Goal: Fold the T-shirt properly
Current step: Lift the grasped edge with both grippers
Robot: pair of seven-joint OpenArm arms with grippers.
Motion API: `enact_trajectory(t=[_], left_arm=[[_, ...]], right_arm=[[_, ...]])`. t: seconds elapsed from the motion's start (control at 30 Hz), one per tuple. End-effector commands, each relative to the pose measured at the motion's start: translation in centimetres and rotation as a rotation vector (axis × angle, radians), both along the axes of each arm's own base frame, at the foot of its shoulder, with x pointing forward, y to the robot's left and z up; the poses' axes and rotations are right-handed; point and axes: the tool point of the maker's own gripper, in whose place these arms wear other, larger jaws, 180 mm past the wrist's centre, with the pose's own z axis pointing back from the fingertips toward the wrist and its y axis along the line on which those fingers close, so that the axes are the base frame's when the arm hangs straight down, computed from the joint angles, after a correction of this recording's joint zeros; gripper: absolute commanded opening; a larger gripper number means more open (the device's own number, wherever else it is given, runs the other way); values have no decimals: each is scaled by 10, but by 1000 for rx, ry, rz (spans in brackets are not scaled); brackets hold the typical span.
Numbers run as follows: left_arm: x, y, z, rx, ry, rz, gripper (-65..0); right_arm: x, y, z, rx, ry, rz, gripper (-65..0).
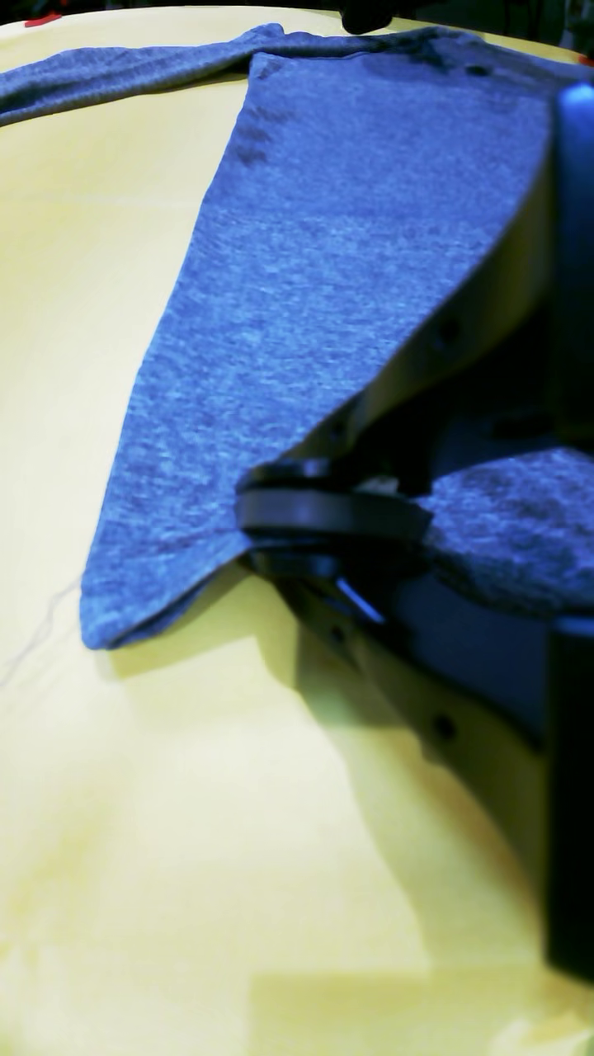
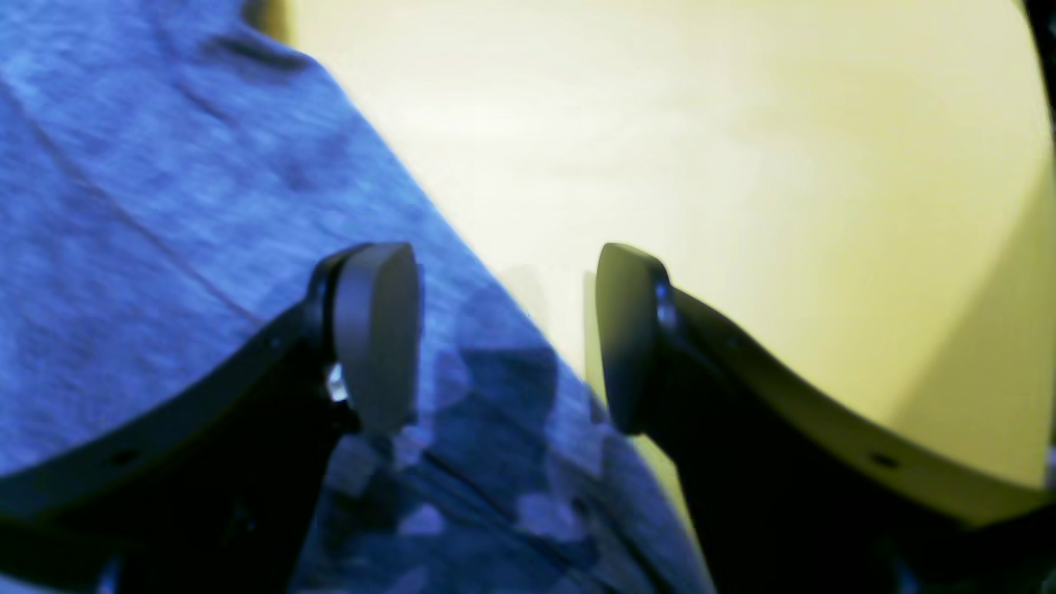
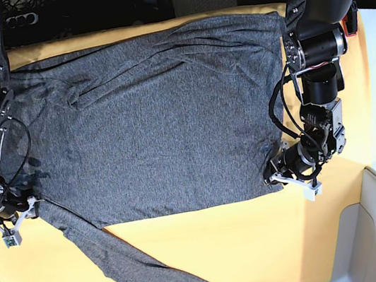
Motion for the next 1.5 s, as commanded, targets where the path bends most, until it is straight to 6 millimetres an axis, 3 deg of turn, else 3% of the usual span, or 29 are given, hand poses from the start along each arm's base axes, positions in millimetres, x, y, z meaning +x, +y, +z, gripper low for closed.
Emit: enact_trajectory(t=[0.0,0.13,0.23,0.5,0.83,0.9,1.03,1.1,1.3,1.47], left_arm=[[8,4,12,17,-18,-8,-649],[8,4,12,17,-18,-8,-649],[8,4,11,17,-17,-8,-649],[7,4,11,16,-15,-9,-649],[7,4,11,16,-15,-9,-649],[7,4,11,16,-15,-9,-649],[7,3,11,15,-15,-10,-649],[7,2,11,14,-15,-11,-649],[8,5,22,34,-53,-29,-649],[6,6,41,72,-103,-70,-649]], right_arm=[[15,-13,30,-16,-95,-14,-306],[6,-27,24,-42,-110,-48,-306],[2,-24,16,-42,-97,-46,-306],[9,5,5,-7,-94,-9,-306],[12,17,1,4,-91,9,-308],[12,20,-1,5,-86,17,-347],[8,25,-6,15,-77,34,-579],[11,26,-3,19,-104,40,-642],[12,20,6,-1,-172,41,-648],[7,-1,24,-74,-216,39,-648]])
